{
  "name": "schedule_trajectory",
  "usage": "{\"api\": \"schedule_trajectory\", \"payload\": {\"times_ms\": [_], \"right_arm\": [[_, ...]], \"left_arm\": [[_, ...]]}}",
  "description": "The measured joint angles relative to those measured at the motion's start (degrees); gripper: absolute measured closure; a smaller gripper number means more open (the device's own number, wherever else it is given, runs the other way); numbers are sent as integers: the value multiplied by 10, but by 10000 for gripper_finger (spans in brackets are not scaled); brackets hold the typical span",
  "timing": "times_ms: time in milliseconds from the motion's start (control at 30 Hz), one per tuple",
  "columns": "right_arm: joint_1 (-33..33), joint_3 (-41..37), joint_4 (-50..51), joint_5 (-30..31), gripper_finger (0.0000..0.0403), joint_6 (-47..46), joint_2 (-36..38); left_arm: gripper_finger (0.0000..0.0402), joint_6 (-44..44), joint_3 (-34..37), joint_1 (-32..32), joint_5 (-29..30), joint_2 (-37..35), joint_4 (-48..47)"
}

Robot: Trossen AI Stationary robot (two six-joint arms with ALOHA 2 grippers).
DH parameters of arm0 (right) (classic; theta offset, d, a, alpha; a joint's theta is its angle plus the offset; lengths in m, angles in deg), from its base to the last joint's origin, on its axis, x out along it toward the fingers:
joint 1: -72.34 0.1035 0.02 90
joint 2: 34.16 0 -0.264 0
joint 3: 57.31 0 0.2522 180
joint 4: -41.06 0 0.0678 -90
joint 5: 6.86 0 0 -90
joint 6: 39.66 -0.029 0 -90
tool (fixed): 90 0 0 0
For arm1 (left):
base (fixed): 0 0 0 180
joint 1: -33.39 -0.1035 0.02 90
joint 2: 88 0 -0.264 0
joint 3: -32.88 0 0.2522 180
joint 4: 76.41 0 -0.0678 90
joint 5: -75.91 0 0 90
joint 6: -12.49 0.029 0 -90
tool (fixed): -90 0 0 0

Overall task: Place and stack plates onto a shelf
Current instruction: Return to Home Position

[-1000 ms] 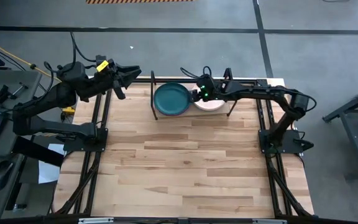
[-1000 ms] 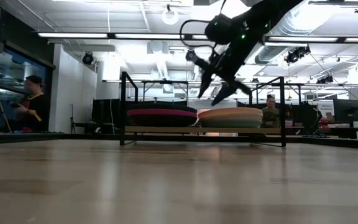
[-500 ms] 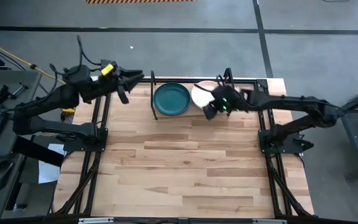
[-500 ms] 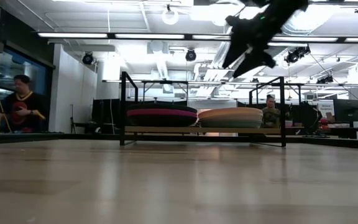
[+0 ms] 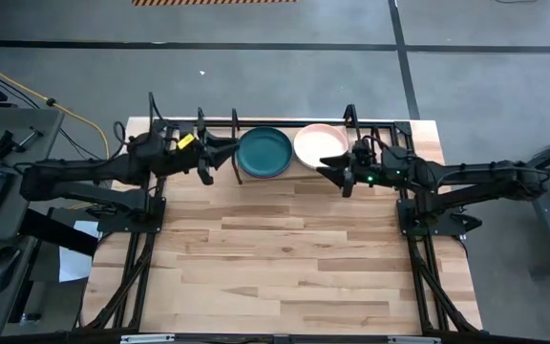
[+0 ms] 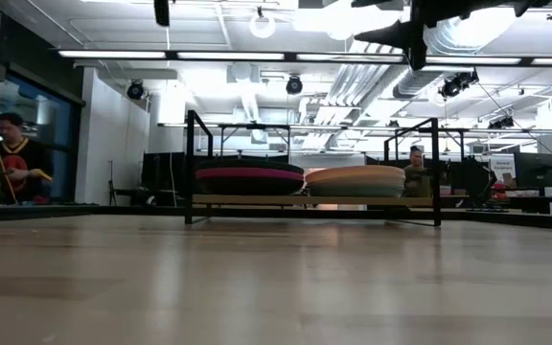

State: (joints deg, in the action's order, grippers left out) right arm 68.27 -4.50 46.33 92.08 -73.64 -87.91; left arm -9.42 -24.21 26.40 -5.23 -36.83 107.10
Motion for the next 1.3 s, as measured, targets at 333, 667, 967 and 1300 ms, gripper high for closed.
{"api": "schedule_trajectory", "payload": {"times_ms": [333,667,967,1300], "right_arm": [[0,0,-8,0,194,42,2],[0,0,-11,-1,194,-5,2],[0,0,-12,-26,194,-36,2],[6,-1,21,-100,195,-61,28]], "left_arm": [[391,-1,111,33,7,-17,82],[401,-19,294,51,33,-111,230],[401,-51,397,51,42,-230,233],[401,-80,427,53,52,-271,203]]}}
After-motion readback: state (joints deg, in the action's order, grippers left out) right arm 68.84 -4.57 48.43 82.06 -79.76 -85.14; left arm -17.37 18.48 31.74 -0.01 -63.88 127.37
